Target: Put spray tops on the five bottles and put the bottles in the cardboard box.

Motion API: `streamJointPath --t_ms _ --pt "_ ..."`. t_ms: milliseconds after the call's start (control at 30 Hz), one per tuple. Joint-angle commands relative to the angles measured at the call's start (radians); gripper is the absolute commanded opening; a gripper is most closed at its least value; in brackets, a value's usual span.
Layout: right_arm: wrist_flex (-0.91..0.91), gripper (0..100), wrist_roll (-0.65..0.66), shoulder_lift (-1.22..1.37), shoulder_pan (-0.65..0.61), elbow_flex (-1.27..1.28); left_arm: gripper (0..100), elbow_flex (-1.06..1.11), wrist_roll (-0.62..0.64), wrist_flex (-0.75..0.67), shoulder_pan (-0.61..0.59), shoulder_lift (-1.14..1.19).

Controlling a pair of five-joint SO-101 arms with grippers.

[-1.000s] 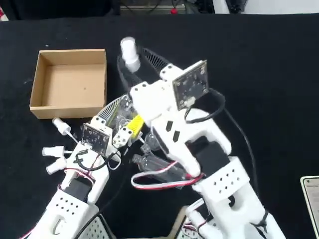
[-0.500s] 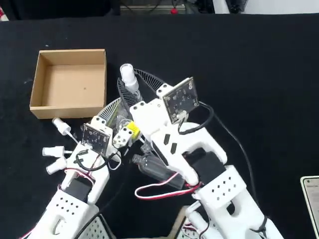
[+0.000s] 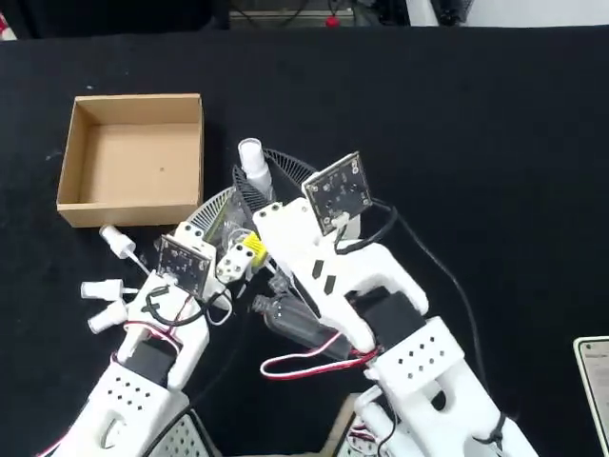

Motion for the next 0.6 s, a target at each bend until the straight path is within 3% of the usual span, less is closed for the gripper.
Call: streamJointPath --t_ms 0,200,367,567 --pt "0.021 1.5 0.002 -0.058 0.008 0.007 7 0.012 0.005 -0.025 -0.013 -0.011" --pt "0.123 3.1 0.006 -0.185 -0.026 0.015 7 0.012 0.006 -0.026 -0.013 -0.011" --pt "0.127 17.1 0.002 -0.193 -0.041 0.042 7 0.012 0.008 -0.026 -0.015 -0.011" --pt "0.129 10.9 0.008 -0.208 -0.04 0.036 7 0.012 0.003 -0.026 -0.015 -0.011"
